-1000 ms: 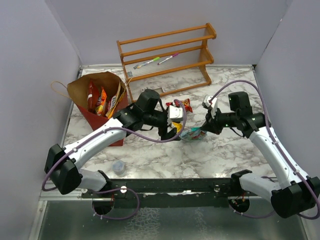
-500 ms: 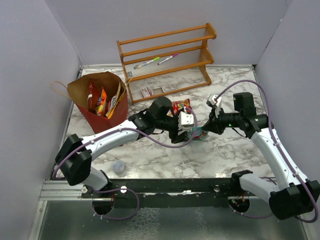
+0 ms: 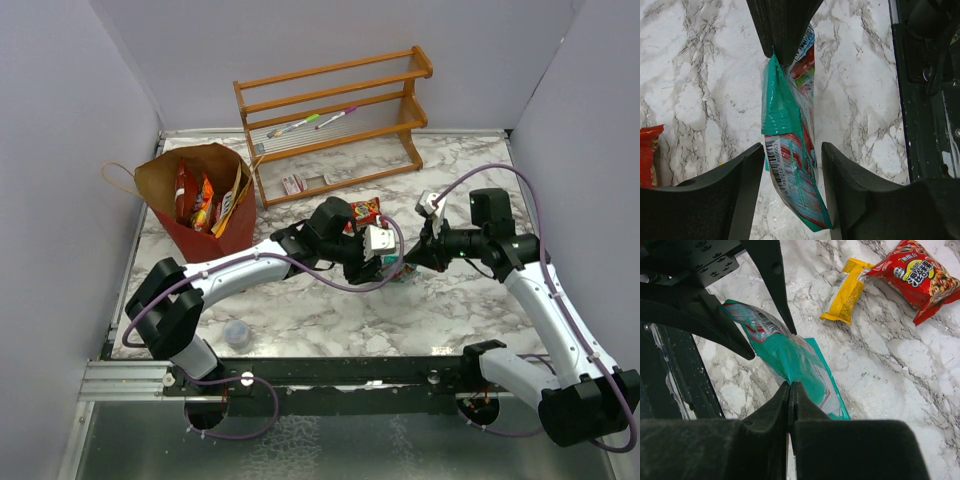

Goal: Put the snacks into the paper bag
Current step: Place the snack in the paper bag.

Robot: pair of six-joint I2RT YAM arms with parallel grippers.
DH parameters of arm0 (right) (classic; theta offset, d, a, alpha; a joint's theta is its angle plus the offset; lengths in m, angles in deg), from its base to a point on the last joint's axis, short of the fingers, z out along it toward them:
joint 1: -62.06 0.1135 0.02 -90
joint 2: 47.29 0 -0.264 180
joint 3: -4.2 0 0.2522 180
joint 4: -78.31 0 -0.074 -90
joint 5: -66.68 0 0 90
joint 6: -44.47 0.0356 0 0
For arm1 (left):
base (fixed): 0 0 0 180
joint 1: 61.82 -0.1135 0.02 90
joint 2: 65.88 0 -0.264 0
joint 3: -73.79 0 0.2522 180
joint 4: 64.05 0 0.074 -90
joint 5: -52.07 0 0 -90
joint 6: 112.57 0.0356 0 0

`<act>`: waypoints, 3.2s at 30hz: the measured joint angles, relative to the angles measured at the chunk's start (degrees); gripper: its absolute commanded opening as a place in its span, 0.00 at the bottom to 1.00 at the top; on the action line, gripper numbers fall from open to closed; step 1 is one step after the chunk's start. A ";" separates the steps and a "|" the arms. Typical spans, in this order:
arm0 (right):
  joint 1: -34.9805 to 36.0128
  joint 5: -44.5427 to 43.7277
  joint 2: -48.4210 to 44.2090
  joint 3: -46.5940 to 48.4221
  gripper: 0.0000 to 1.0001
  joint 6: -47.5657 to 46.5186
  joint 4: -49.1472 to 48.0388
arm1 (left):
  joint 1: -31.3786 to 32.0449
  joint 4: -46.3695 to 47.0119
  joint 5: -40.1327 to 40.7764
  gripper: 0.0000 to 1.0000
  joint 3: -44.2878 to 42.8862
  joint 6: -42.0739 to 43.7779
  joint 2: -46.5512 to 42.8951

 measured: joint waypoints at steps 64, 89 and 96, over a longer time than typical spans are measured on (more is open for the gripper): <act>-0.61 -12.98 6.10 -3.26 0.94 1.03 -12.33 | -14.78 -12.57 12.26 0.00 -11.58 3.02 -18.95; -0.61 -21.53 0.09 -11.34 0.99 5.07 -22.27 | -28.89 -21.92 15.06 0.00 -29.66 -8.52 -22.60; -0.61 -21.11 -1.01 -11.43 0.99 5.05 -22.27 | -37.59 -24.90 15.93 0.00 -32.72 -10.36 -25.94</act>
